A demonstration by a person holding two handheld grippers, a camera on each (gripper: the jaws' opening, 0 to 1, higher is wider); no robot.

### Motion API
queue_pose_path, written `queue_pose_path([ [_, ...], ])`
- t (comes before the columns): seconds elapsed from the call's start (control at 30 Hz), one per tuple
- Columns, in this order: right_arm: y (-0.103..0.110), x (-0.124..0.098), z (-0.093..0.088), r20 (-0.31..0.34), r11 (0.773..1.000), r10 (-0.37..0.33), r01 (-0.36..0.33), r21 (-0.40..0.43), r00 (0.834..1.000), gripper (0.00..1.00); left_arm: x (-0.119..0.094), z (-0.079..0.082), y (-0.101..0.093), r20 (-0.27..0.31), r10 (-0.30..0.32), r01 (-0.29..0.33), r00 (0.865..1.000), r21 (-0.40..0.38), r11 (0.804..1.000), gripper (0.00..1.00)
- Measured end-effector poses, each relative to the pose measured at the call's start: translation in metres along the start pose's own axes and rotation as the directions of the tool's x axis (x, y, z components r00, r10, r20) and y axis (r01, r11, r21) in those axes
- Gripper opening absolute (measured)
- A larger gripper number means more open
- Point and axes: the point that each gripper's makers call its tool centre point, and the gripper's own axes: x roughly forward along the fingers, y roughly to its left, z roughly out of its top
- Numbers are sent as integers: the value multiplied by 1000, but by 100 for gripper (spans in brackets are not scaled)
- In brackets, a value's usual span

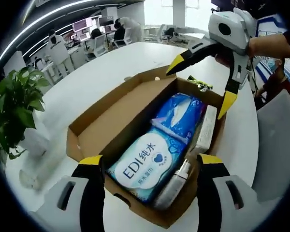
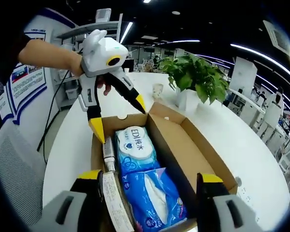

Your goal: Operate the shoe box by opening the lid, removing the specified soft item, and placing it in the target area until the item is outside and the box remains undamaged.

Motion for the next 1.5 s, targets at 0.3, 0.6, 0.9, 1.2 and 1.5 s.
queue_pose_path([
  [0.3, 8, 19, 7, 31, 999, 37, -36, -22, 999, 78, 13, -4, 9, -30, -35, 38, 999, 100, 994, 84],
  [0.6, 12, 42, 4, -3, 997, 65, -65, -33, 998, 74, 23, -14, 10, -106, -78, 100, 991, 225, 969, 87],
  [0.9, 24, 58, 12, 0, 995, 101, -101, -27, 995, 73, 20, -15, -1, -160, -127, 169, 979, 287, 943, 85],
  [1.2, 30, 78, 0, -76, 991, 124, -128, -39, 989, 73, 36, -45, 4, -291, -101, 199, 951, 332, 922, 82],
  [1.5, 31, 97, -14, -130, 989, 137, -143, -35, 982, 71, 47, -58, 12, -335, -95, 204, 937, 306, 930, 73],
])
